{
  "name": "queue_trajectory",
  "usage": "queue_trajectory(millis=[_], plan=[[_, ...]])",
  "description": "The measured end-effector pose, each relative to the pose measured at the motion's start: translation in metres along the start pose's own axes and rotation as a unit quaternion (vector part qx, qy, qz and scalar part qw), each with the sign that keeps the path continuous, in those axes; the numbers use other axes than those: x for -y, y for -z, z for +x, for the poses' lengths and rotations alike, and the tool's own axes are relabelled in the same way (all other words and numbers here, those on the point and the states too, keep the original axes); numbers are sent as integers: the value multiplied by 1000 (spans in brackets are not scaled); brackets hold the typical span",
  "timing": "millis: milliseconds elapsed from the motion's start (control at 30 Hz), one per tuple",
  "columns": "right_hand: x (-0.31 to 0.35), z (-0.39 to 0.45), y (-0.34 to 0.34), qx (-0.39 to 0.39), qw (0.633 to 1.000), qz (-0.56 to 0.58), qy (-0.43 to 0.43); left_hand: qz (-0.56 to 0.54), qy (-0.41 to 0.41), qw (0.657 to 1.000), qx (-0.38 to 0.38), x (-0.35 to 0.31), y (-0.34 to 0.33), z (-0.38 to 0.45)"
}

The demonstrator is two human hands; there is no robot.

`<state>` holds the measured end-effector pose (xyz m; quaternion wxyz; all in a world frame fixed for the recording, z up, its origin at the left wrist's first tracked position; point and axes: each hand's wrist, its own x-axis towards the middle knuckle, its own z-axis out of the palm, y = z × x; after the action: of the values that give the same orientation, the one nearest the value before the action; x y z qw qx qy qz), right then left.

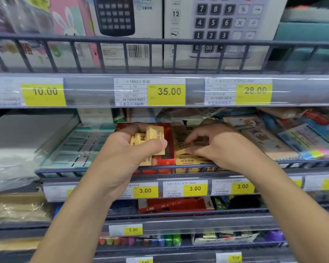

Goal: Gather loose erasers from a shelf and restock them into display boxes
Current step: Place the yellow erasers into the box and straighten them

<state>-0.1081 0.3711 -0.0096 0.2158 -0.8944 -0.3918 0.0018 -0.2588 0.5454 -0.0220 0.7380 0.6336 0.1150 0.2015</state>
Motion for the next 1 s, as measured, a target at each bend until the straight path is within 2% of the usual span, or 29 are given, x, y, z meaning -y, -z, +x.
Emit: queue_trajectory(millis=[200, 267, 333, 367, 433, 467, 533, 633, 767, 1000], plan=[[-3, 4, 3, 51, 999, 5, -1, 10, -2, 1000, 27, -4, -1, -2], [-5, 0, 2, 19, 1000, 11, 19, 5, -4, 999, 32, -4, -3, -2], [0, -8, 0, -41, 994, 87, 44, -5, -1, 999, 35, -5, -4, -2], [5, -12, -1, -56, 983, 165, 56, -7, 1, 999, 37, -6, -3, -2], [16, -19, -4, -25, 941, 325, 88, 2, 0, 999, 39, -6, -3, -3], [20, -21, -6, -8, 924, 367, 106, 5, -3, 999, 37, -7, -3, -3], [27, -22, -10, 5, 900, 418, 122, 6, -6, 999, 36, -7, -2, -3], [34, -21, -15, 4, 868, 487, 94, 11, -3, 999, 41, -7, -1, -3], [38, -19, -18, 2, 856, 512, 72, 14, 1, 998, 69, -9, 0, -2], [36, -22, -20, 16, 757, 651, 49, -28, 18, 996, 81, -8, 8, -3]])
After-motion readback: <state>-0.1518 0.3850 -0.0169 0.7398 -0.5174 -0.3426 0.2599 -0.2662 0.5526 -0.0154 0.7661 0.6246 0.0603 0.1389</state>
